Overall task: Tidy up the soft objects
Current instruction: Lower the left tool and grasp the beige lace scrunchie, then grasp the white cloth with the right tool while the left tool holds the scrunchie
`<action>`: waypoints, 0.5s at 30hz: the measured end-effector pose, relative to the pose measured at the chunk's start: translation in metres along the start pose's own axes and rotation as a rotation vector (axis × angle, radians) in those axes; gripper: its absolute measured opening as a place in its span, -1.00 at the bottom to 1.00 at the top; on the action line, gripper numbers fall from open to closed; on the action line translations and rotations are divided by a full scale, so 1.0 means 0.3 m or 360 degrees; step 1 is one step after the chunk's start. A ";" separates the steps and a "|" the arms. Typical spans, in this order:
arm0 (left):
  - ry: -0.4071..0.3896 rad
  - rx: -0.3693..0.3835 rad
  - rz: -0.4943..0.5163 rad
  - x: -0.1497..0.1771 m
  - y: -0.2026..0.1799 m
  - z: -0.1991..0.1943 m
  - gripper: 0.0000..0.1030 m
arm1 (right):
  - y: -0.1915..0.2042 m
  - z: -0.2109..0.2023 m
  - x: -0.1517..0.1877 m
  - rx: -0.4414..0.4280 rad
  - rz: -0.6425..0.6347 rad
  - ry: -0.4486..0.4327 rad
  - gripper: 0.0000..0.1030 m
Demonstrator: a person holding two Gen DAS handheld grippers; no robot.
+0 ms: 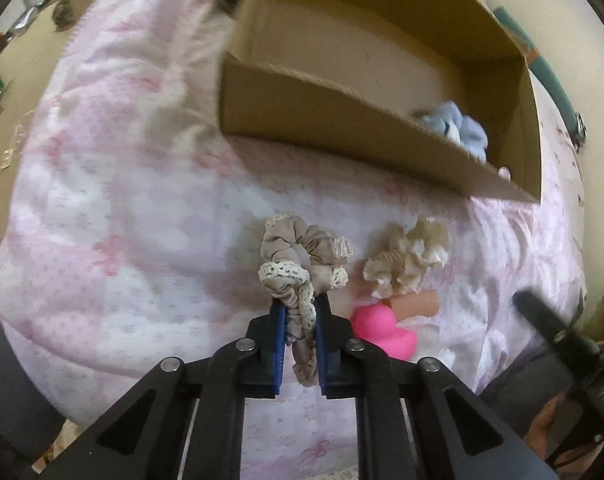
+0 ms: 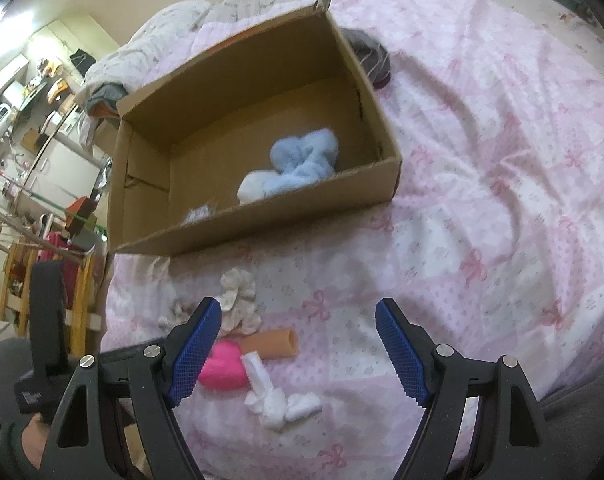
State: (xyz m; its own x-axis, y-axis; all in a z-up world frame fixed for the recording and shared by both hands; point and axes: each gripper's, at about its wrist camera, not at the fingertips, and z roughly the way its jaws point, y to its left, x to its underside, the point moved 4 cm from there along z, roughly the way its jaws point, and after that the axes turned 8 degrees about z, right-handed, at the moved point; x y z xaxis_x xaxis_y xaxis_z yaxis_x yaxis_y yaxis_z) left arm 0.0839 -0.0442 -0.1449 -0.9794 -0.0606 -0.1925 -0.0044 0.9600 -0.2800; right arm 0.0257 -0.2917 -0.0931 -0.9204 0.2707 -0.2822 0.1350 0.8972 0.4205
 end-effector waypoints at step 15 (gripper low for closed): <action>-0.0072 0.0064 -0.0138 -0.006 0.090 -0.077 -0.77 | 0.103 0.203 0.176 0.0213 -0.0406 0.0490 0.62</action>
State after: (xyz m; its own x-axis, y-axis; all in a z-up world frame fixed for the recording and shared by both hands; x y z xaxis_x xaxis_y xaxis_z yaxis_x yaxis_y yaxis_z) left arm 0.0809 -0.0119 -0.1305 -0.9656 -0.1560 -0.2080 -0.0796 0.9389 -0.3347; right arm 0.0037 -0.2284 -0.1475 -0.9944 -0.0646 -0.0834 -0.0836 0.9648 0.2493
